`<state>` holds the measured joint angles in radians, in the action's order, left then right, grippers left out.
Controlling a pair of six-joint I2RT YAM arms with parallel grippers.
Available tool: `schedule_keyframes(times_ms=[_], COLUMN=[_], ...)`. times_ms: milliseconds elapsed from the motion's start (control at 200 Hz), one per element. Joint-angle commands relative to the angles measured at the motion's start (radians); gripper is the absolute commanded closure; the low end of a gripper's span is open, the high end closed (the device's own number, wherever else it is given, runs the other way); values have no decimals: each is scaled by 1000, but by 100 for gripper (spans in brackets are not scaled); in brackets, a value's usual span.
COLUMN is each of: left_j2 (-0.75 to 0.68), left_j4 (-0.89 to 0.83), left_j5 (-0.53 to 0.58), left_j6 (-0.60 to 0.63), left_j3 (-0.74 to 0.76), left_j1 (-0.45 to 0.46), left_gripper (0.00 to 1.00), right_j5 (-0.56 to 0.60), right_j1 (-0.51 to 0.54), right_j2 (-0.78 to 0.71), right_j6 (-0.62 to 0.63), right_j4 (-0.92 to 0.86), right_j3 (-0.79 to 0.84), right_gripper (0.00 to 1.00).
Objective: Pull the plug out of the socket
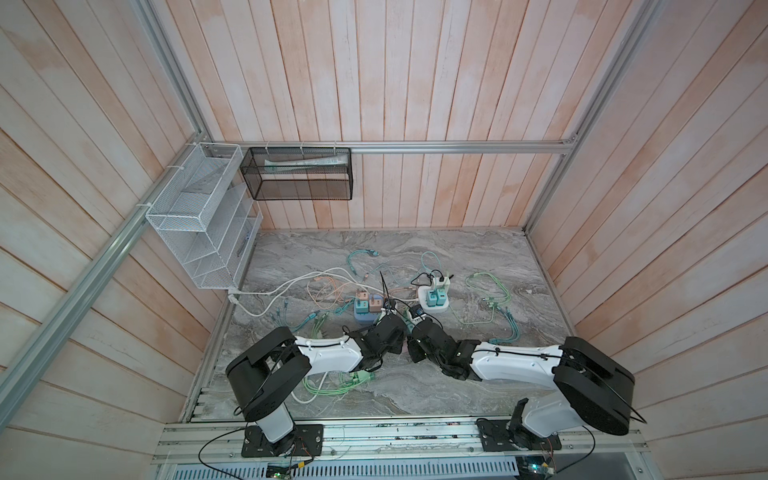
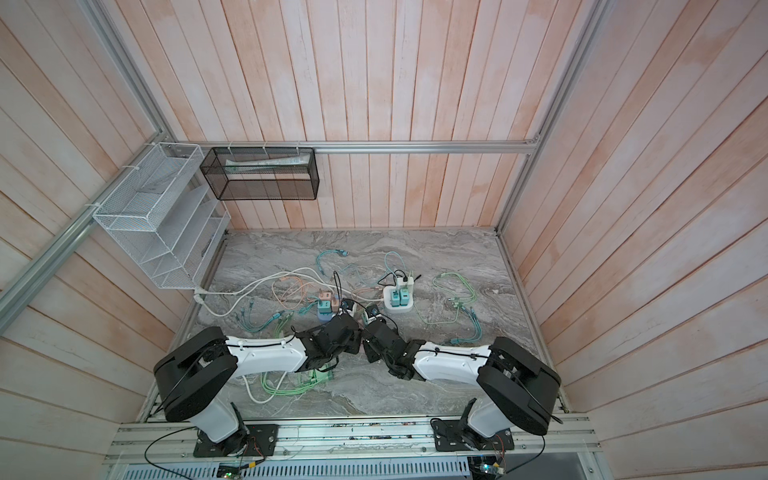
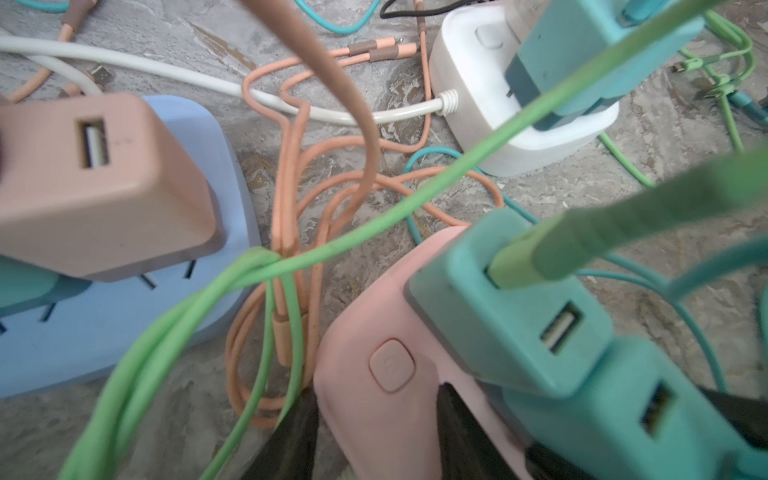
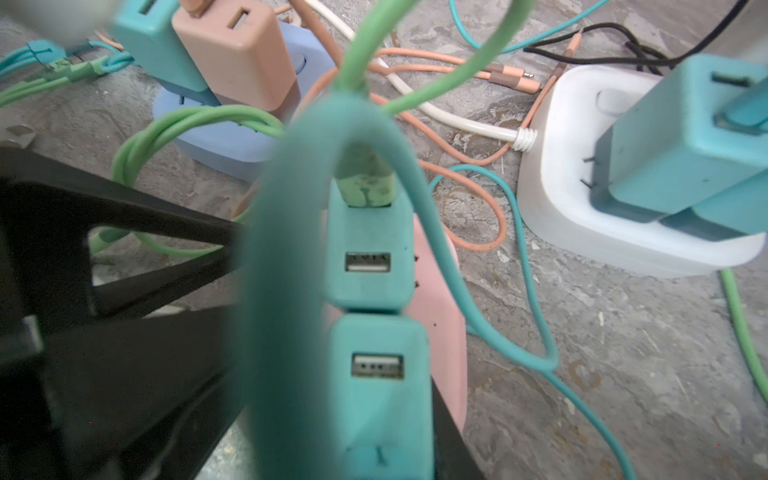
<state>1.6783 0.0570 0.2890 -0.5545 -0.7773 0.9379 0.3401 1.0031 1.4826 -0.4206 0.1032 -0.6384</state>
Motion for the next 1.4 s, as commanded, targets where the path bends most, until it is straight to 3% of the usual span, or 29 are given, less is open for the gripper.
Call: schedule_keyframes(times_ms=[0,310,540,960,1095,1395], left_j2=[71,81,84,82,70,39], left_j4=[-182,-181,-182,-185,-177,-180], left_j5=[-67,-72,-72,-68,-67,-64], left_j6=[13,13,19,21,23,48], left_j3=[36,33,33,31,44,59], left_j1=[9,9,9,9,9,9], left_gripper=[52,52,52,52,52,52], right_j5=[9,29,-47,-65,-41,-163], right_j1=[29,34,-13,-38,-49,-146], right_j2=[44,19,-50,-75,-112,-243], right_j6=[14,-30,-47,-29,-24,-68], right_j4=[7,-2,38,4,-4,124], right_j3=[-68,-83,-50,-24,24,184], right_gripper=[100,100,100,100,100,100])
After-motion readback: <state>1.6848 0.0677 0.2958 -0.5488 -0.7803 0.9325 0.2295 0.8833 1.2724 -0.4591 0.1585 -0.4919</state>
